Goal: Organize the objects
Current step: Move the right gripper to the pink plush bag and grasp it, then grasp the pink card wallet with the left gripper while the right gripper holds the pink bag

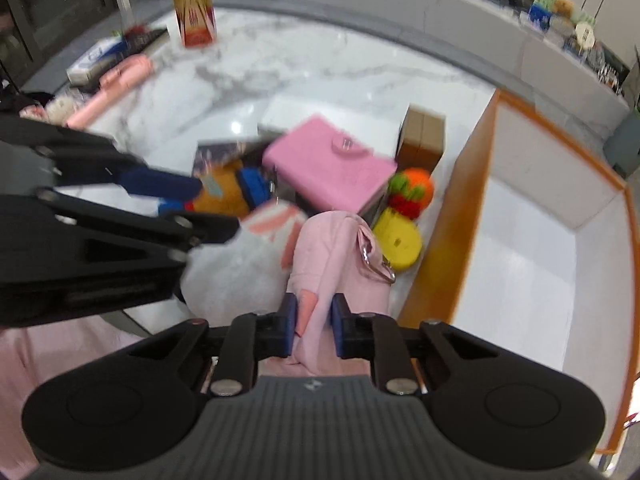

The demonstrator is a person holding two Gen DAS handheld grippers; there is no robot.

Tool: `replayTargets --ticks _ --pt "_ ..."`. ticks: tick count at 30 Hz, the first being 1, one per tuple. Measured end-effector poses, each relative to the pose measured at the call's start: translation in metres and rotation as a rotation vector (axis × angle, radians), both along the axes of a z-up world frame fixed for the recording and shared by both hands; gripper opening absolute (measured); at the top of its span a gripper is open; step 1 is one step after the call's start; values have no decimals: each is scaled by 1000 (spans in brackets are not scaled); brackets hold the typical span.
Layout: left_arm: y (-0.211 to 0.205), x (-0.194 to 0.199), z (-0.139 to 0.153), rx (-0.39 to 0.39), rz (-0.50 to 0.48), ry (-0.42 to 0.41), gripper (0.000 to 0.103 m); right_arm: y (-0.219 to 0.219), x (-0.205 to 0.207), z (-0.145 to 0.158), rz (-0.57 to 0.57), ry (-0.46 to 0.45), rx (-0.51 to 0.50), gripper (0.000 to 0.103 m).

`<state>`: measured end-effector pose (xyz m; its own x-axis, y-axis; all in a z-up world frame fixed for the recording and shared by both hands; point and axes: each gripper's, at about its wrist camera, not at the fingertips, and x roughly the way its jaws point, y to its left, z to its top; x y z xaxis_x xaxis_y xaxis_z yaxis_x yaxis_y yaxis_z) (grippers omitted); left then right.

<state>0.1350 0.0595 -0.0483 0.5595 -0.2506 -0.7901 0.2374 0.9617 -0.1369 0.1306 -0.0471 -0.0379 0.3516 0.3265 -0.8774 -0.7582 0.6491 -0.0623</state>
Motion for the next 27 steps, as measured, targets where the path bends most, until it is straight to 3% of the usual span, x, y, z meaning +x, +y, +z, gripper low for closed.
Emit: replayTargets --ticks 4,8,14,21,27 --pt "0 15 0 -53 60 22 52 -4 6 26 0 -60 63 19" --pt "9 38 -11 -180 171 89 60 1 32 37 -15 -104 117 19" --pt "17 73 -37 -324 289 208 62 15 73 28 8 -131 142 19" --pt "22 88 -69 -377 374 334 68 21 93 8 38 -101 136 19" --pt "40 80 -78 -557 542 255 76 21 96 -2 66 -62 148 19"
